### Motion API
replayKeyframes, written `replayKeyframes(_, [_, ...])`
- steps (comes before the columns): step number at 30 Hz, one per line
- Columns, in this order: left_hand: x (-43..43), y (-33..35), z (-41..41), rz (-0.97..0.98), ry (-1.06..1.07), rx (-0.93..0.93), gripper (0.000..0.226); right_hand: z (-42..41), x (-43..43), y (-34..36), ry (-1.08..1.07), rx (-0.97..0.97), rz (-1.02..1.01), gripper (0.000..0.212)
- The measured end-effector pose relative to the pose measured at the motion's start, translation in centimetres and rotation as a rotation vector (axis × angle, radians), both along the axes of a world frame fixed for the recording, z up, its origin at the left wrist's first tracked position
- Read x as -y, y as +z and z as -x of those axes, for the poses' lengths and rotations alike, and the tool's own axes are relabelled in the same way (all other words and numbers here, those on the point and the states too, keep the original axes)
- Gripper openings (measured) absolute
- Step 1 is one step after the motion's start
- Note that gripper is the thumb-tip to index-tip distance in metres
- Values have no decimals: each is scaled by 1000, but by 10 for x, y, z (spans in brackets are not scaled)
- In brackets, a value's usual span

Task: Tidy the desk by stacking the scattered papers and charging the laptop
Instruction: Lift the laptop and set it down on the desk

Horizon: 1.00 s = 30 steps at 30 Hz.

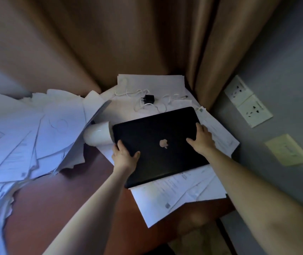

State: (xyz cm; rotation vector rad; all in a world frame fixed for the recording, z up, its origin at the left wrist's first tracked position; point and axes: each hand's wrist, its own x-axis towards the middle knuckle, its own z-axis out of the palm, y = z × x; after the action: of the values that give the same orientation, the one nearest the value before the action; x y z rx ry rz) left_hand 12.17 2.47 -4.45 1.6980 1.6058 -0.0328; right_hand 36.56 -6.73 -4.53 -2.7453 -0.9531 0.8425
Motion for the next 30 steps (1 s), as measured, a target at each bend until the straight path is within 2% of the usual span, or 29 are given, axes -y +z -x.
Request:
replayKeyframes(7, [1, -9, -8, 17, 151, 30, 96, -3, -13, -9, -113, -10, -24, 83])
replayKeyframes(11, [2, -9, -12, 9, 258, 77, 95, -4, -19, -14, -190, 2, -10, 84])
replayKeyframes(14, [-2, -6, -13, 20, 342, 119, 89, -12, -24, -14, -270, -65, -23, 81])
replayKeyframes(19, [3, -2, -1, 19, 344, 225, 82, -26, -15, -14, -394, -185, -156, 64])
replayKeyframes(23, [16, 5, 10, -6, 304, 278, 79, -23, 4, -10, -494, -219, -238, 62])
replayKeyframes(30, [54, 14, 72, -20, 337, 281, 73, 36, 48, 20, -453, -174, -362, 55])
